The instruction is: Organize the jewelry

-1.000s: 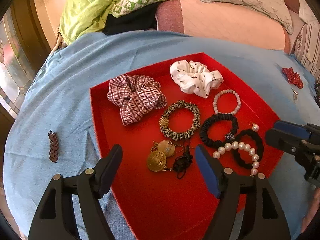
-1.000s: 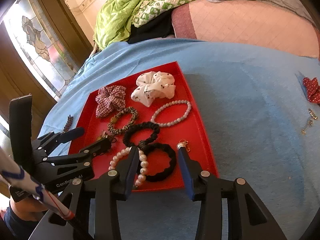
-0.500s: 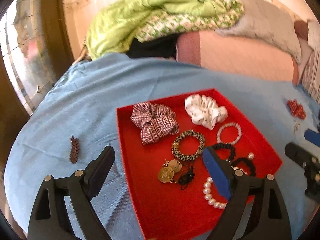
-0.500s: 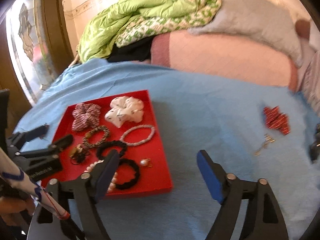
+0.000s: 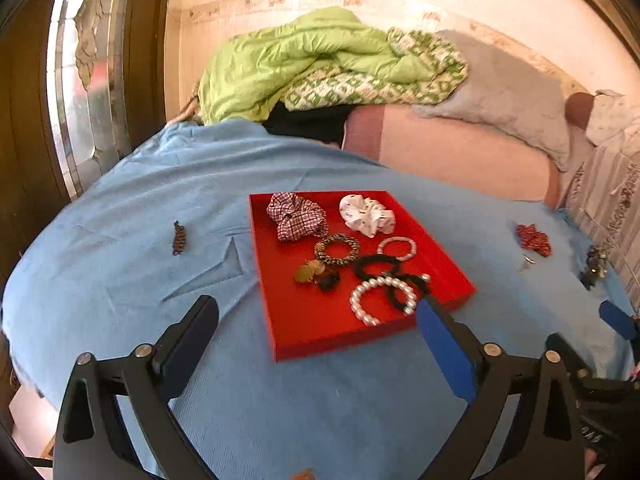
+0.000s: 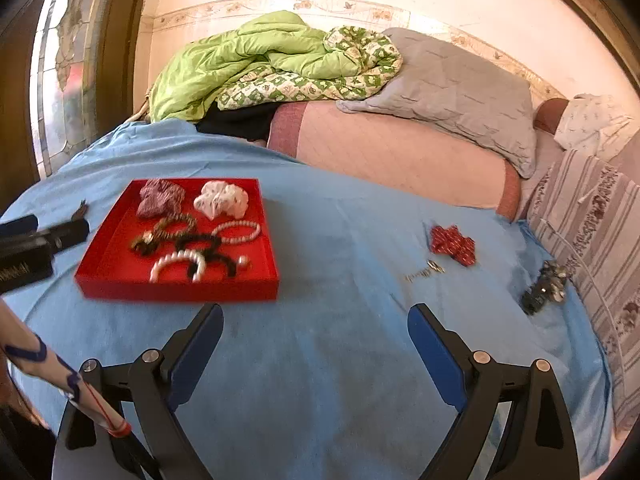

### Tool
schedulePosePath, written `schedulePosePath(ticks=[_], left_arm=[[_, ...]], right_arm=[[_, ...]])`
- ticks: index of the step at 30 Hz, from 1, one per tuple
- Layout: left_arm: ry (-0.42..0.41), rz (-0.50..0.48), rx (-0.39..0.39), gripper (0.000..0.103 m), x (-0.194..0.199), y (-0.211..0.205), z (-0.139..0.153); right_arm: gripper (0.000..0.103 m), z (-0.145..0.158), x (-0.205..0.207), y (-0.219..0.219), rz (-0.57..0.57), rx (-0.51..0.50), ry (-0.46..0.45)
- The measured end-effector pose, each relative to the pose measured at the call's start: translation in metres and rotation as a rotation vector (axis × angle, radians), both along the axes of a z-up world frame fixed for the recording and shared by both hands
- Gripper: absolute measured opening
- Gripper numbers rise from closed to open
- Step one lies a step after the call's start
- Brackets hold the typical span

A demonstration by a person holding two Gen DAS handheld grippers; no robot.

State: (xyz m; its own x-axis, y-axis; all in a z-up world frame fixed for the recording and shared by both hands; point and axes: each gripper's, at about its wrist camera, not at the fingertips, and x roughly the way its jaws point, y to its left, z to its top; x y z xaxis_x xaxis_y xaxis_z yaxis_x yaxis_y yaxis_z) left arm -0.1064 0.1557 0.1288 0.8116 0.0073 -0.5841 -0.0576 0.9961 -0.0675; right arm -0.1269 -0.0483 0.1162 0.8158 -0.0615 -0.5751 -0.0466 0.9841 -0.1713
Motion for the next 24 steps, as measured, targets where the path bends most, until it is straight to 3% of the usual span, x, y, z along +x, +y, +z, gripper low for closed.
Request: schedulePosePath(ticks=[5, 10, 13, 18, 24], left_arm=[[0.006, 0.031, 0.114, 0.103, -0.042, -0.019, -0.001], [0.032, 0.005, 0.144, 0.103, -0.066, -0.029, -0.002], [0.010, 0.047, 0.189, 0.103, -0.078, -0.032, -0.005], [0.032, 0.079, 0.149, 0.103, -0.076, -0.027, -0.019], [0.046, 0.132, 0.170, 0.103, -0.067, -0.020, -0.033]], right_arm=[[0.096, -0.001, -0.032, 0.004, 0.025, -0.026, -0.024], [0.097, 0.000, -0.050, 0.008, 0.053, -0.040, -0.056], [0.097, 0.000, -0.052, 0.010, 0.062, -0.054, -0.066], [0.098, -0.002, -0.051, 0.008, 0.055, -0.041, -0.058], [0.098, -0.011, -0.043, 0.012, 0.051, -0.058, -0.015]])
